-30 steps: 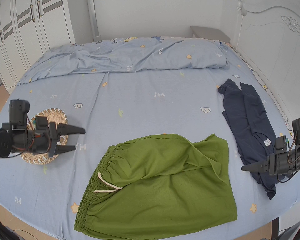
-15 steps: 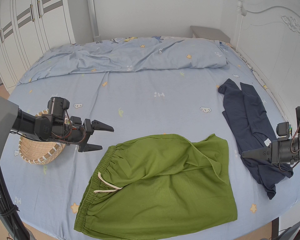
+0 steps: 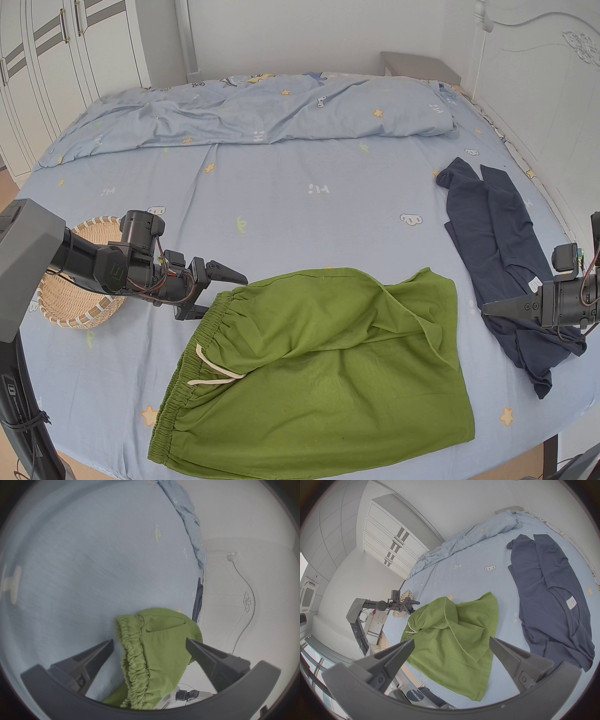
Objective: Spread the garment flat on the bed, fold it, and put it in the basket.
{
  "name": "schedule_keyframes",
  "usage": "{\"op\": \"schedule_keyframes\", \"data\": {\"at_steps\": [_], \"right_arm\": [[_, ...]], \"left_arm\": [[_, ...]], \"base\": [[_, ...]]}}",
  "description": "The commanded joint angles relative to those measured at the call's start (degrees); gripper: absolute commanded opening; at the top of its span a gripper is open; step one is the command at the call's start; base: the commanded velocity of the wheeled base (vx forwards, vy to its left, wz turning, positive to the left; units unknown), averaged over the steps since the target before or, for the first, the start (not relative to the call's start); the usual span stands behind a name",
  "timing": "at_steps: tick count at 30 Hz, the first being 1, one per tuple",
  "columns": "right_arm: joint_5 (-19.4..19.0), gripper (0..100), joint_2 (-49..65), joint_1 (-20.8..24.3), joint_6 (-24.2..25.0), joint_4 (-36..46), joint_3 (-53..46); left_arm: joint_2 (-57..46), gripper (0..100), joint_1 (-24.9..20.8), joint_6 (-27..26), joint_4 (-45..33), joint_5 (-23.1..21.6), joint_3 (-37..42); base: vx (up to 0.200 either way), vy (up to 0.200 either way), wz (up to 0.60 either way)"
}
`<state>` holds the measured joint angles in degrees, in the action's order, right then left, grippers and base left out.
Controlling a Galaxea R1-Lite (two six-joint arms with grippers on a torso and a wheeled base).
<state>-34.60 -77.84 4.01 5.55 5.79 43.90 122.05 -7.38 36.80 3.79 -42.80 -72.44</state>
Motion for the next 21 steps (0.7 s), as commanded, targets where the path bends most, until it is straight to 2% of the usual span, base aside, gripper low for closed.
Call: {"op": "schedule_keyframes", "data": {"at_steps": [1,16,20,21], "right_arm": [[0.0,100,0.0,0.0,0.0,0.0,0.0],[0.0,100,-0.2,0.1,0.0,0.0,0.0],[0.0,100,-0.4,0.0,0.0,0.0,0.0],[0.0,100,-0.5,0.1,0.0,0.0,0.0]], "left_arm": [[0.9,0,-0.7,-0.1,0.0,0.2,0.0],[-0.9,0,-0.3,-0.2,0.1,0.2,0.3],[-4.5,0,0.8,-0.5,0.5,0.3,1.2],[-5.8,0,2.4,-0.7,1.0,0.3,1.7]], "base": [[0.000,0.000,0.00],[0.000,0.000,0.00],[0.000,0.000,0.00],[0.000,0.000,0.00]]}}
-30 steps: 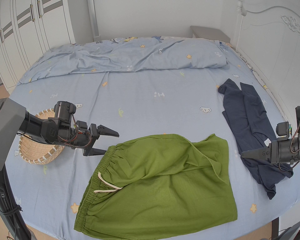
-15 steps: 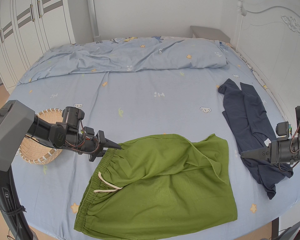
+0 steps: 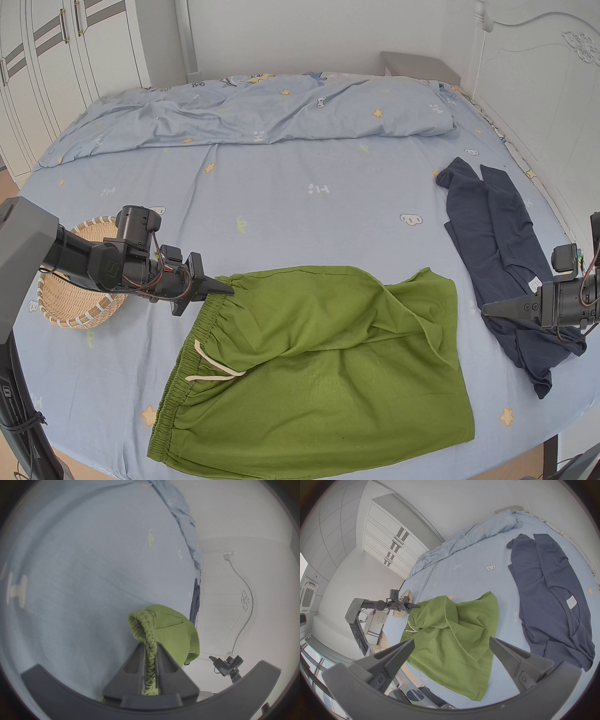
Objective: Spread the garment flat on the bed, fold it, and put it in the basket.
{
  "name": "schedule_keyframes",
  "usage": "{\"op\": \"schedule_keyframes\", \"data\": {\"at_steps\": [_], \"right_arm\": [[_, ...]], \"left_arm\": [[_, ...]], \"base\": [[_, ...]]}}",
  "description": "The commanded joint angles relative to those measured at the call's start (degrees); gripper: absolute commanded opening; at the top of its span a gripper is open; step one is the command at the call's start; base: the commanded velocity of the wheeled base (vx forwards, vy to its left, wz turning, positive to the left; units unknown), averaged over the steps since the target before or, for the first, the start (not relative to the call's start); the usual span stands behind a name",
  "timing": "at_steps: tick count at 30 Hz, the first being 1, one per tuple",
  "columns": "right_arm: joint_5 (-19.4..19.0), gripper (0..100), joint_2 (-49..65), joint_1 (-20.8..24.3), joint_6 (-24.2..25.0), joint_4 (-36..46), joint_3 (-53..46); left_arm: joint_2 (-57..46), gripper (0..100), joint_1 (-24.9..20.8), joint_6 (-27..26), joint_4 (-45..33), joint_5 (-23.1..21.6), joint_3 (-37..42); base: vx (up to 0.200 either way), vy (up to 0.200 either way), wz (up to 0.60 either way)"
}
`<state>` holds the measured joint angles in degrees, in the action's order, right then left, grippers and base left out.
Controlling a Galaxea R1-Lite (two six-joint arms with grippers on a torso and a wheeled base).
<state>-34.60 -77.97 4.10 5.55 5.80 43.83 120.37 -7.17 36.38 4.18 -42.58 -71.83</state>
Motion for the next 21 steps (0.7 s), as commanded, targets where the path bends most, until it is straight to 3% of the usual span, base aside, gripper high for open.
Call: {"op": "schedule_keyframes", "data": {"at_steps": [1,6,21], "right_arm": [[0.0,100,-0.3,0.0,0.0,0.0,0.1],[0.0,100,-0.6,-0.1,0.0,0.0,0.3],[0.1,100,-11.9,-0.3,-1.0,-1.9,8.2]], "left_arm": [[-4.7,0,3.1,-0.3,1.0,0.0,1.4],[-6.8,0,6.6,-0.3,4.1,-0.1,3.9],[-5.8,0,8.0,-3.1,6.5,0.6,5.6]], "base": [[0.000,0.000,0.00],[0.000,0.000,0.00],[0.000,0.000,0.00]]}}
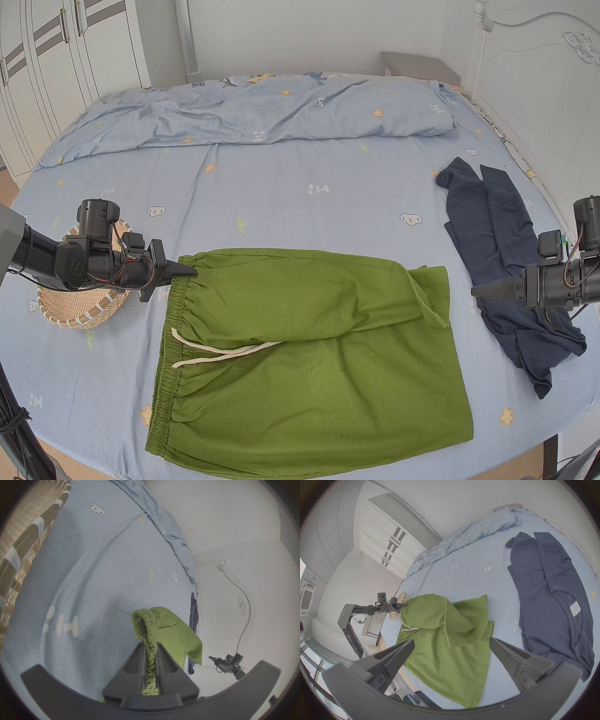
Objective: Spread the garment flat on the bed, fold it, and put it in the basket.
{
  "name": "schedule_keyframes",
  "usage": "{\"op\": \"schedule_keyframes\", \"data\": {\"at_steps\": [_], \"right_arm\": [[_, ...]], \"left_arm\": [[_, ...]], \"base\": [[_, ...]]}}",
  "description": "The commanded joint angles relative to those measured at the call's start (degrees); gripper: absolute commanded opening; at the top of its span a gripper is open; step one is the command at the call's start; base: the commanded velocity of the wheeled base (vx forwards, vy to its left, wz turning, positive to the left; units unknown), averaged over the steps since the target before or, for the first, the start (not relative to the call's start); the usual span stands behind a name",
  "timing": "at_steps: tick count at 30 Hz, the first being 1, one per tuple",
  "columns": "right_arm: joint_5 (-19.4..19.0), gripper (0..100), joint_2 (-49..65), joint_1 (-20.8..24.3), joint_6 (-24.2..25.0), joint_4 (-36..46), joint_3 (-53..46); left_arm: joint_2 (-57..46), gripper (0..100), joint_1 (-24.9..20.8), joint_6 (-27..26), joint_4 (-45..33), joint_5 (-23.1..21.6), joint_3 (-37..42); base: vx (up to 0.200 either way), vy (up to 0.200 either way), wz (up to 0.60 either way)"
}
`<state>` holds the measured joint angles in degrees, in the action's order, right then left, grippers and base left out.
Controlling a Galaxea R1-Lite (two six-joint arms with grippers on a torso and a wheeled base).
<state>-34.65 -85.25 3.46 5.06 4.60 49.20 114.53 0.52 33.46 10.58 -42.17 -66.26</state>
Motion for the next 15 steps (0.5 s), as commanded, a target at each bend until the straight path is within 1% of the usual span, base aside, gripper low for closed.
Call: {"op": "schedule_keyframes", "data": {"at_steps": [1,3,7,8,9,13,14,15], "right_arm": [[0.1,100,-5.0,0.8,-0.8,-1.9,2.6],[0.2,100,-5.5,3.4,-1.2,-5.4,0.5],[0.8,100,-5.7,7.8,-1.0,-16.0,-6.1],[0.8,100,-5.7,7.8,-1.0,-16.0,-6.1],[1.1,100,-5.9,9.5,-1.0,-18.7,-7.8],[1.3,100,-7.0,10.8,-1.1,-19.3,-8.4],[3.3,100,-8.8,11.1,-1.6,-19.9,-8.9],[4.4,100,-9.4,11.3,-2.2,-20.7,-9.3]], "left_arm": [[0.0,0,0.4,-0.2,0.2,0.2,0.0],[0.1,0,0.4,-0.2,0.2,0.3,-0.1],[1.0,0,0.7,-0.2,0.3,1.1,-0.5],[1.0,0,0.7,-0.2,0.3,1.1,-0.5],[1.0,0,0.7,-0.1,0.7,1.3,-0.5],[1.7,0,0.7,0.0,1.5,1.2,-0.5],[2.1,0,0.7,0.0,1.8,1.2,-0.3],[2.1,0,0.6,0.0,1.8,1.2,-0.3]], "base": [[0.000,0.000,0.00],[0.000,0.000,0.00],[0.000,0.000,0.00],[0.000,0.000,0.00],[0.000,0.000,0.00],[0.000,0.000,0.00],[0.000,0.000,0.00],[0.000,0.000,0.00]]}}
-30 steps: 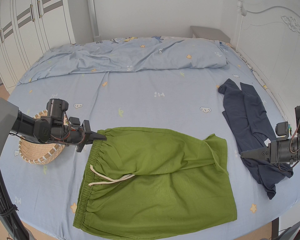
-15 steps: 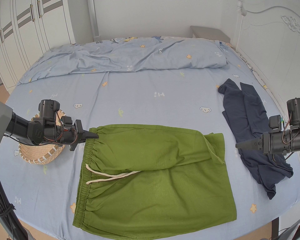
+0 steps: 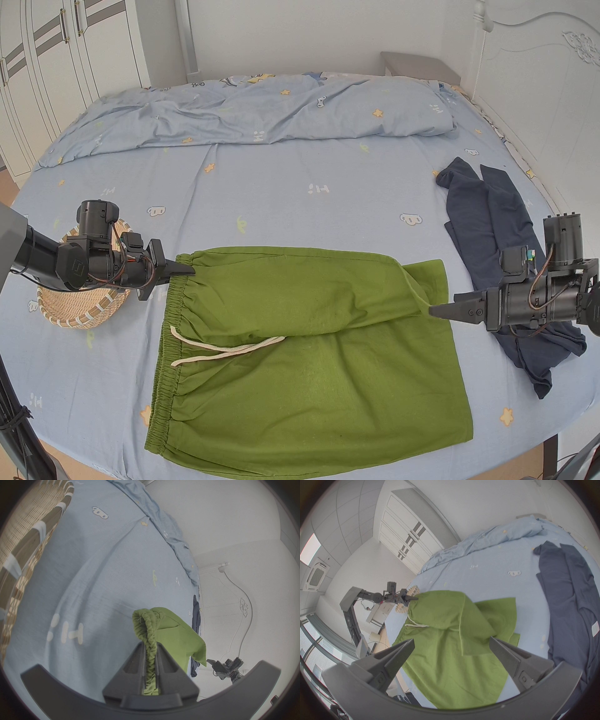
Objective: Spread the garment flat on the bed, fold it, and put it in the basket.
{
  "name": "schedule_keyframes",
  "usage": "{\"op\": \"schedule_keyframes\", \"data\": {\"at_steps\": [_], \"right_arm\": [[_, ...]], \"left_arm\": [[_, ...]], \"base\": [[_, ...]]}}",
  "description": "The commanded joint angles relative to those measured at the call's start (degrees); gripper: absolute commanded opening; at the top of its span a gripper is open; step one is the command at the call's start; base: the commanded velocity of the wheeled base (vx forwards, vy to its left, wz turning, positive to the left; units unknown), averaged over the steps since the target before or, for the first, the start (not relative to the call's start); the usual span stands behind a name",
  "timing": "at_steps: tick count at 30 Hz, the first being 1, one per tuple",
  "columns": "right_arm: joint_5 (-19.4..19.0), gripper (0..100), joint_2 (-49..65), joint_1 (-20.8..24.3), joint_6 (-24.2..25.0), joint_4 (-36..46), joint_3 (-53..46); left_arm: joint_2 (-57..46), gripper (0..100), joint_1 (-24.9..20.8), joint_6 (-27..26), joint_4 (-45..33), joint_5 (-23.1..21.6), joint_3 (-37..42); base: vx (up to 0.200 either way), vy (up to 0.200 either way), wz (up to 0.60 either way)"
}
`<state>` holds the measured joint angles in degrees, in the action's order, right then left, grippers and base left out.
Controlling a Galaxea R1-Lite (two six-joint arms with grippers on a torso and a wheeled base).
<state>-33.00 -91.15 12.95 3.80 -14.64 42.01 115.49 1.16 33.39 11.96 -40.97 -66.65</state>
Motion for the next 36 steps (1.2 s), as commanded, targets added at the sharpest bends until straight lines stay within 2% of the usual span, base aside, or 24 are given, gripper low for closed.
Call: {"op": "schedule_keyframes", "data": {"at_steps": [1,3,6,13,18,23,31,32,36], "right_arm": [[3.5,100,-3.8,2.0,-1.4,-2.1,-2.5],[5.6,100,-4.3,3.1,-1.8,-5.7,-4.2],[6.0,100,-4.5,3.2,-1.7,-9.3,-5.4],[9.8,100,-5.4,3.9,-2.0,-13.0,-5.8],[11.8,100,-8.9,4.6,-2.0,-20.0,-6.9],[15.1,100,-11.0,5.6,-2.1,-22.7,-7.1],[15.3,100,-11.2,5.7,-2.0,-23.2,-6.9],[15.3,0,-11.2,5.7,-2.0,-23.2,-6.9],[15.2,0,-11.2,5.4,-1.9,-23.2,-6.8]], "left_arm": [[1.2,0,0.0,0.1,0.4,0.0,0.1],[1.2,0,-0.1,0.1,0.4,0.0,0.1],[1.3,0,0.0,0.1,0.4,0.0,0.0],[1.8,0,0.0,0.1,0.4,0.0,-0.1],[1.9,0,0.0,0.4,0.4,-0.1,-0.2],[1.9,0,0.1,0.4,0.4,-0.1,-0.2],[1.9,0,0.1,0.4,0.4,0.0,-0.2],[1.9,0,0.1,0.4,0.4,0.0,-0.2],[1.9,0,0.1,0.3,0.4,-0.1,-0.2]], "base": [[0.000,0.000,0.00],[0.000,0.000,0.00],[0.000,0.000,0.00],[0.000,0.000,0.00],[0.000,0.000,0.00],[0.000,0.000,0.00],[0.000,0.000,0.00],[0.000,0.000,0.00],[0.000,0.000,0.00]]}}
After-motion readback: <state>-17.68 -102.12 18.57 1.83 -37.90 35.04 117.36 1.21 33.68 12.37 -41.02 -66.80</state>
